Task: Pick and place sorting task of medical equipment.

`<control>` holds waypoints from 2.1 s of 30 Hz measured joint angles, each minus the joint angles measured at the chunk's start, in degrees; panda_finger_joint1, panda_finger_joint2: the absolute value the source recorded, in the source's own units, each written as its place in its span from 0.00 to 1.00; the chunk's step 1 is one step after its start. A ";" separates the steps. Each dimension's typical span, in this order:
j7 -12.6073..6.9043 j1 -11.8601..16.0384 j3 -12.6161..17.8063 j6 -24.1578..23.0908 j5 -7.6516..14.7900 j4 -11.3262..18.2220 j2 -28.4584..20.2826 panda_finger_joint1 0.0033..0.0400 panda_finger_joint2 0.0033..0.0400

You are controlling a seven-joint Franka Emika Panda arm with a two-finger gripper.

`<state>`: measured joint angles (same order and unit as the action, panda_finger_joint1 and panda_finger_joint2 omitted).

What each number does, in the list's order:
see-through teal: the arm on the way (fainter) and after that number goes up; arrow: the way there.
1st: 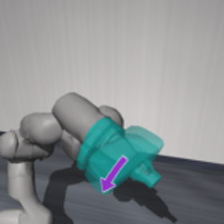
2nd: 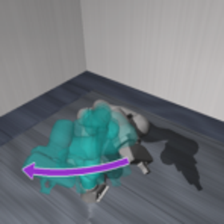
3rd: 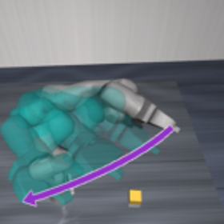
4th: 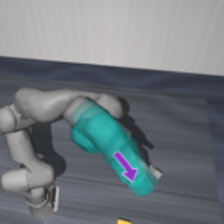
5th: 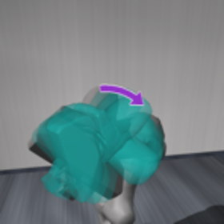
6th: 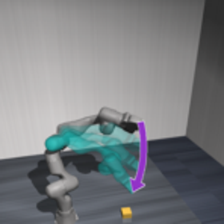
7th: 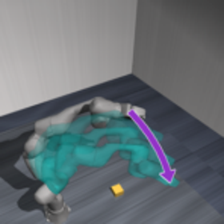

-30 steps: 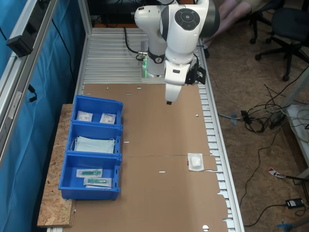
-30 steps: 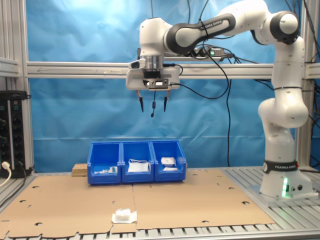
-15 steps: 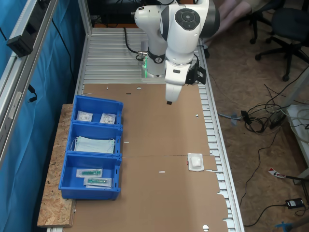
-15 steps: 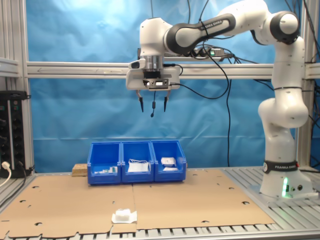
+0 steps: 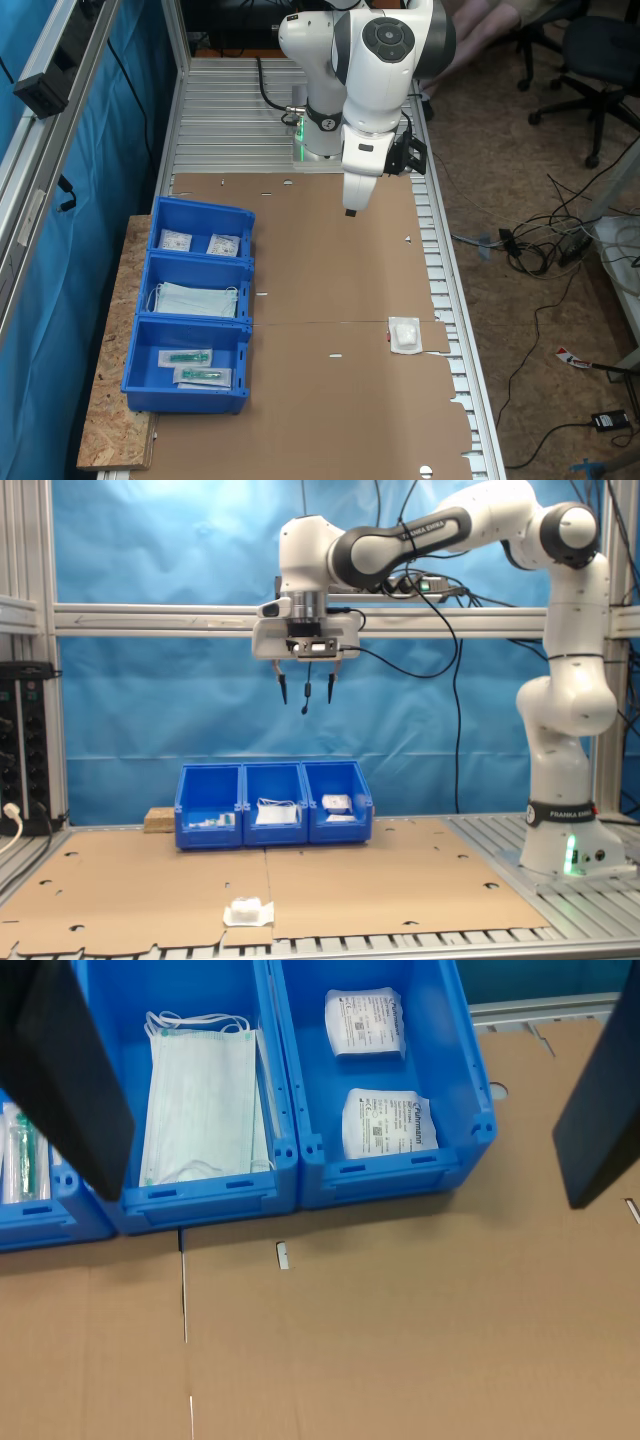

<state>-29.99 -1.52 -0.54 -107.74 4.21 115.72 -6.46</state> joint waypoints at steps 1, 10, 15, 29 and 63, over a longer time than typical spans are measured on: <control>0.00 0.00 0.00 0.00 0.00 0.00 0.00 1.00 1.00; 0.00 0.00 -0.25 -2.21 0.00 0.00 0.19 1.00 1.00; 0.00 0.00 -0.64 -4.00 0.00 0.00 0.92 1.00 1.00; 0.00 0.00 -2.52 -12.48 0.00 0.00 9.54 1.00 1.00; 0.00 -1.58 -8.99 -26.10 0.00 0.32 24.82 1.00 1.00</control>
<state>-29.99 -3.10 -9.53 -133.84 4.21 116.04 18.36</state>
